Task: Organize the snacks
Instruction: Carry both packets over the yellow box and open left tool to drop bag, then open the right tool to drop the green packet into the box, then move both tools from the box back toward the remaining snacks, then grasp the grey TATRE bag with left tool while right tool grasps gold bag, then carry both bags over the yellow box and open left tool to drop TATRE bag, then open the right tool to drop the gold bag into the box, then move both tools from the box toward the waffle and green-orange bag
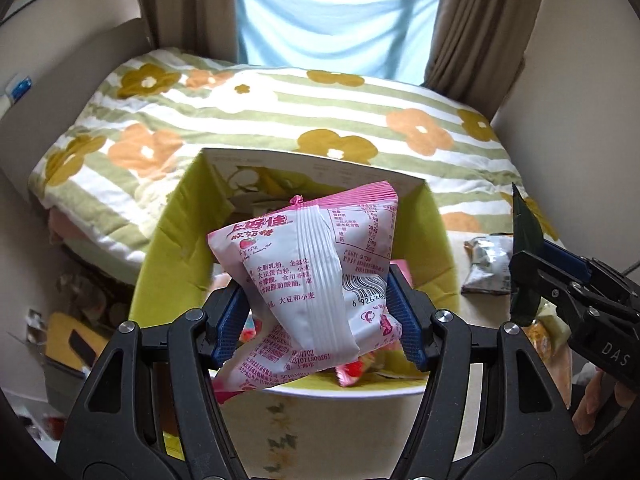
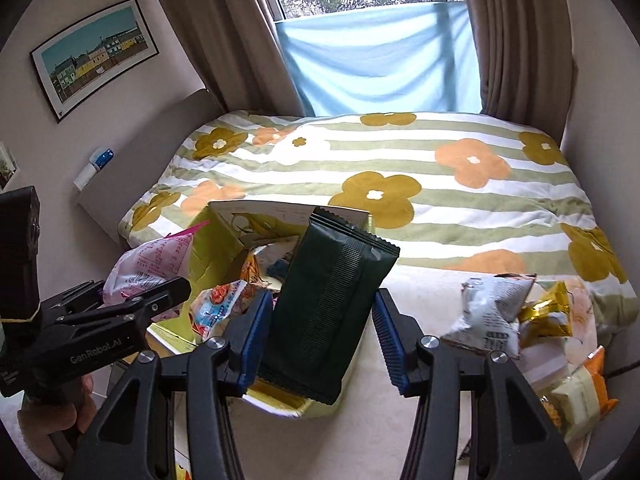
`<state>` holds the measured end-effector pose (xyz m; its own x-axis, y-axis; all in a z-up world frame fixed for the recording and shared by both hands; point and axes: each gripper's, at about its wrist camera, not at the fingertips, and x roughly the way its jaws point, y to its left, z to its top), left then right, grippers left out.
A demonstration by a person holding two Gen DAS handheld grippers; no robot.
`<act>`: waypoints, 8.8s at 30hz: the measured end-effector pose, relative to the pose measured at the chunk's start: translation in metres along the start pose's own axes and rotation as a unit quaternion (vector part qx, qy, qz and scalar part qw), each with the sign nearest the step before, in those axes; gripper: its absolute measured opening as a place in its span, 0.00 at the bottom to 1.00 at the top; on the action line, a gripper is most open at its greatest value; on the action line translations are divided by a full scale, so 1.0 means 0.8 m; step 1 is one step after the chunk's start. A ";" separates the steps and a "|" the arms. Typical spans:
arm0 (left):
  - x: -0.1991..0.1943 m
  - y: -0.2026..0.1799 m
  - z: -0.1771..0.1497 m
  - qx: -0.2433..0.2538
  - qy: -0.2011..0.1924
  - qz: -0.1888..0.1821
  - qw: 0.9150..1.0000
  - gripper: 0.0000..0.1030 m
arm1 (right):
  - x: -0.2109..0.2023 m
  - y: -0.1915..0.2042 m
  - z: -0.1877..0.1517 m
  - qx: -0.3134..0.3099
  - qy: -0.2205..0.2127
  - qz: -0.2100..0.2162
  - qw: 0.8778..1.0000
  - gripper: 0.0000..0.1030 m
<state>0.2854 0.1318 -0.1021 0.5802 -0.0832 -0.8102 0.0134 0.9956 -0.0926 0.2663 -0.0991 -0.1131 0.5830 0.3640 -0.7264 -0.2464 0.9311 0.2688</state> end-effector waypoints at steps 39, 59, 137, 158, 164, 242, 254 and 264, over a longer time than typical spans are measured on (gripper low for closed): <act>0.076 0.114 -0.005 -0.022 0.055 0.005 0.998 0.99 | 0.163 0.065 0.023 -0.003 0.076 -0.013 0.997 0.90; 0.002 0.076 -0.027 -0.001 0.010 -0.007 1.000 0.99 | 0.075 0.066 -0.001 0.001 0.044 -0.018 0.999 0.90; 0.323 -0.345 -0.032 -0.004 0.201 -0.195 0.960 0.57 | 0.131 -0.418 -0.039 0.093 0.212 0.031 0.972 0.90; 0.291 -0.329 -0.028 0.005 0.180 -0.150 0.972 0.55 | 0.156 -0.402 -0.046 0.083 0.228 0.065 0.968 0.59; 0.266 -0.327 -0.022 0.007 0.162 -0.146 0.976 0.55 | 0.138 -0.393 -0.043 0.083 0.203 0.054 0.974 0.45; 0.084 0.114 -0.011 -0.032 0.062 -0.022 0.997 0.99 | 0.188 0.037 0.055 0.034 0.114 0.074 0.990 0.76; 0.072 0.106 -0.020 -0.042 0.062 -0.032 0.997 0.99 | 0.158 0.031 0.027 -0.011 0.069 0.018 0.997 0.99; 0.036 0.087 -0.007 -0.017 0.032 -0.048 0.998 0.99 | 0.092 0.036 0.034 -0.015 0.024 -0.013 1.000 0.99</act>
<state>0.2983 0.1981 -0.1351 0.5237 -0.1819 -0.8323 0.0385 0.9810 -0.1901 0.3233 -0.0452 -0.1419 0.5524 0.3366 -0.7626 -0.2541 0.9393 0.2306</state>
